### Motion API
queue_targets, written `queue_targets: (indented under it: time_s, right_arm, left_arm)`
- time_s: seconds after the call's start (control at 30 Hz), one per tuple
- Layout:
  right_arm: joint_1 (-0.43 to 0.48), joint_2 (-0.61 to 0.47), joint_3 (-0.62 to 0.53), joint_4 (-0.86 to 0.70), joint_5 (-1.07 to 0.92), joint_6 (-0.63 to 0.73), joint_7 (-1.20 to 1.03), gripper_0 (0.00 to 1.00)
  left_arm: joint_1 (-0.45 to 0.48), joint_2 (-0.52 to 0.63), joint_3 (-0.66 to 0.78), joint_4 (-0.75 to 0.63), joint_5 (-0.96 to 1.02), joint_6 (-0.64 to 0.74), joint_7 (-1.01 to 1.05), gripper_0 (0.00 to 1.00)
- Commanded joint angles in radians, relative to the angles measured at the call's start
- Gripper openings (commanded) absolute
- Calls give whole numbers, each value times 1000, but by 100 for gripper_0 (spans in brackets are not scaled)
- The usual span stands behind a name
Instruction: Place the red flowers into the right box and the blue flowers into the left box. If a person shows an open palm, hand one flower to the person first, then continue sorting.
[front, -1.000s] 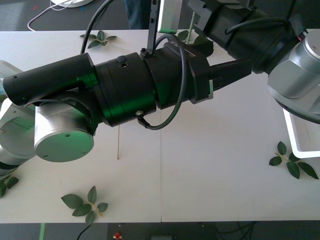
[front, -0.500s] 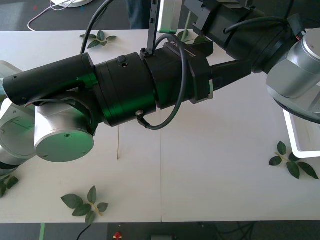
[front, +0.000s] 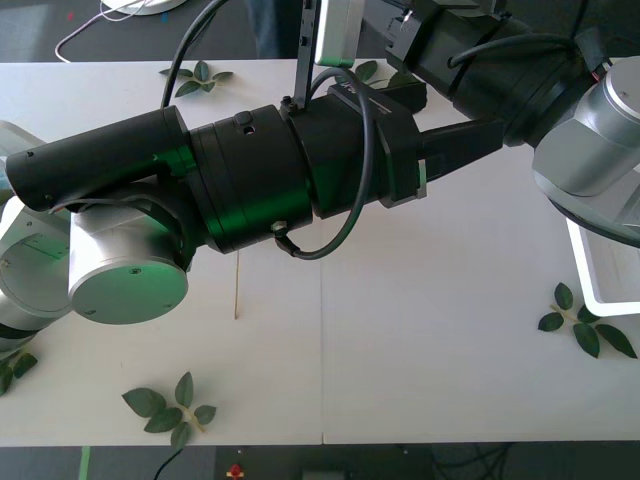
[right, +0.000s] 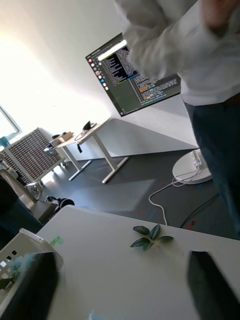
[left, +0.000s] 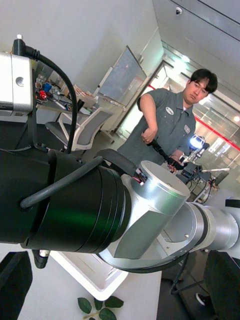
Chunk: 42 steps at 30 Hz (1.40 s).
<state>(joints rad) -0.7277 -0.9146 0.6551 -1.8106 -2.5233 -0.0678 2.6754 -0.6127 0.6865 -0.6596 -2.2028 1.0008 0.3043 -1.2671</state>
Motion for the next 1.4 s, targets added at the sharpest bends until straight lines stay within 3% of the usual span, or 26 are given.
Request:
queue_targets:
  time_s: [0.03, 0.47, 0.57, 0.7, 0.9, 1.23, 1.4]
  right_arm:
    - [-44, 19, 0, -6, 11, -7, 30, 100]
    - [-45, 23, 11, 2, 15, 2, 30, 100]
    - [-45, 23, 11, 2, 15, 2, 30, 100]
    - [-44, 23, 11, 2, 12, 5, 30, 100]
    - [-45, 23, 9, 13, 0, 22, 30, 100]
    - [37, -1, -117, 94, -65, 275, 30, 100]
    - [119, -55, -190, 94, -66, 421, 30, 100]
  left_arm:
    - [-42, 24, -5, -18, 2, -13, 58, 100]
    - [-7, 31, -18, -23, -7, -40, 46, 100]
    - [-9, 47, 28, -38, -1, 30, 49, 100]
    - [-7, 45, 235, -110, 19, 487, 135, 100]
    - [-9, 7, 460, -146, 62, 958, 295, 100]
    - [-53, -2, 558, -83, 53, 1437, 653, 100]
    - [-101, -2, 492, 44, 9, 1523, 770, 100]
